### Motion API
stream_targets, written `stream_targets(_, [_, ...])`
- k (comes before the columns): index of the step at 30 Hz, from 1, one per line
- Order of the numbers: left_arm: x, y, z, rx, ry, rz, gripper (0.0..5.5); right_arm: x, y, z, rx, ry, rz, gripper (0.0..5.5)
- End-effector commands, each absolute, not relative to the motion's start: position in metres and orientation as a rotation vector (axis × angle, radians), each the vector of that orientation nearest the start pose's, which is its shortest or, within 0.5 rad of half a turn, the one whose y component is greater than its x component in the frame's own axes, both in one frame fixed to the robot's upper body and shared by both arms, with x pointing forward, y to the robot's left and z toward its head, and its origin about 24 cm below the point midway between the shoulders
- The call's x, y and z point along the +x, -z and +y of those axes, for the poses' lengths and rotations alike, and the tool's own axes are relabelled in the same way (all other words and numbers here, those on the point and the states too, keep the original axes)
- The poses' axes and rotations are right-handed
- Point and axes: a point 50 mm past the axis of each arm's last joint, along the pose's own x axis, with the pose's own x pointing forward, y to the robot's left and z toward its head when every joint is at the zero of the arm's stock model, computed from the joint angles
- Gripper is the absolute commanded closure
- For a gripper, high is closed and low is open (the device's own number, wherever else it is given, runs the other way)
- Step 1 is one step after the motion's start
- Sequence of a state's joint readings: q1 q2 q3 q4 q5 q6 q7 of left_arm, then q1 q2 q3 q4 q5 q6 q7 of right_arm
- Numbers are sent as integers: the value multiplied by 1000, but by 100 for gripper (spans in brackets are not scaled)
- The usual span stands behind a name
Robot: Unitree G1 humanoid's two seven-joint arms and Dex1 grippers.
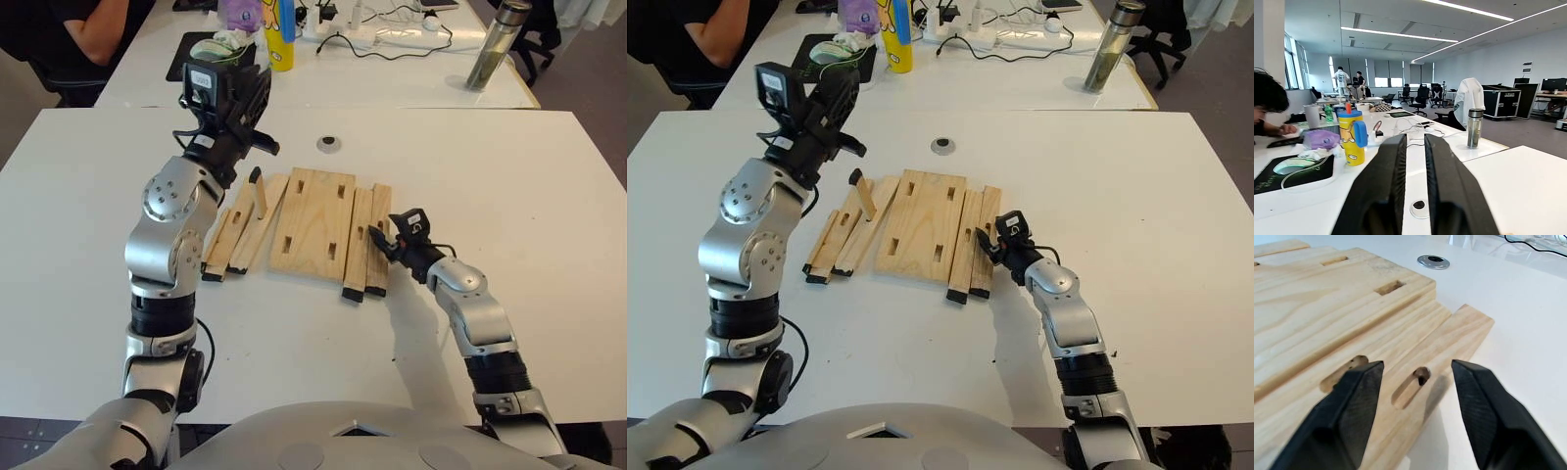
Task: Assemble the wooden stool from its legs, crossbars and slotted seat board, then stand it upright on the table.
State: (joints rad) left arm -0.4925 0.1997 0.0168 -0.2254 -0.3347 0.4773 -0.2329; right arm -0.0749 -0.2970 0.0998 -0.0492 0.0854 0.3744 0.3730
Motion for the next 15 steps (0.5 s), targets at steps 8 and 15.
stream_targets(8, [322,-186,127,-28,452,-156,548,271,-45,-158,-201,-487,270,292])
stream_targets(15, [327,-146,122,38,477,39,548,271,-45,-156,-204,-492,265,292])
